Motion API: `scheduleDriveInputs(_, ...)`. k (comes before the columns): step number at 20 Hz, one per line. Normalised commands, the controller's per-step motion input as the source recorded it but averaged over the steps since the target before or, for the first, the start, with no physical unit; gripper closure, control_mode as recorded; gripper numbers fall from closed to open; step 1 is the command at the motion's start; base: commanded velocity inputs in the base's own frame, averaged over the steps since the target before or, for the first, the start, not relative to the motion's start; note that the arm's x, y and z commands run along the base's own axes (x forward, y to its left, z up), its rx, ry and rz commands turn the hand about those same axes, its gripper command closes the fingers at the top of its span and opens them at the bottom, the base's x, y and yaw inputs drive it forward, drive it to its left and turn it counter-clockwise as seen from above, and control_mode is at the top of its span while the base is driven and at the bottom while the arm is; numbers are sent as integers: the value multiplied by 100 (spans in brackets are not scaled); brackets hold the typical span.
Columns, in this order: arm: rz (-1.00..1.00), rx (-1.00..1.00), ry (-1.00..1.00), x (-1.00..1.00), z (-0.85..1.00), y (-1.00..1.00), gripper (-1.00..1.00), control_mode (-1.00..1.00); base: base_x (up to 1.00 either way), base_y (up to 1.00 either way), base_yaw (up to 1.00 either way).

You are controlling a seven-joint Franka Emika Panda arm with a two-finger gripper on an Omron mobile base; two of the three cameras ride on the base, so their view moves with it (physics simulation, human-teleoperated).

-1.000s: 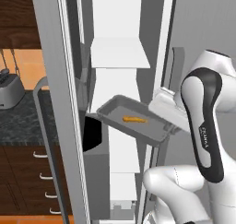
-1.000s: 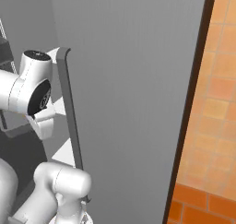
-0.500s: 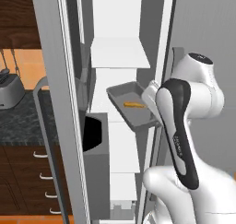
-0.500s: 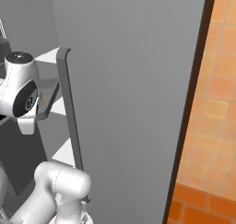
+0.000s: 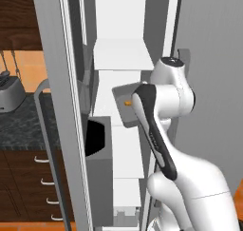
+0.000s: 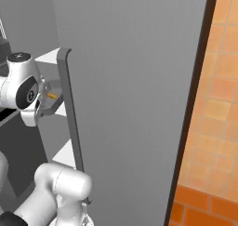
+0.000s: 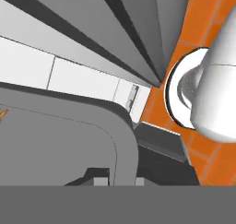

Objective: Take the meat container that has the shrimp and place it on the second highest rack of the freezer. Then take the vegetable container that has the onion and squash and place it on the highest rack of the freezer.

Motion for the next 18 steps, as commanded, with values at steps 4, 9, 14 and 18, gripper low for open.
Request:
scheduleDriveInputs(4, -4, -7, -1, 54, -42, 5, 100, -100, 0, 0, 0)
scheduleDriveInputs(9, 0, -2, -3, 48, -43, 3, 100, -100, 0, 0, 0)
scheduleDriveInputs(14, 0, 0, 0, 49, -44, 0, 100, -100, 0, 0, 0)
scheduleDriveInputs(18, 0, 0, 0, 62, -32, 2, 100, -100, 0, 0, 0)
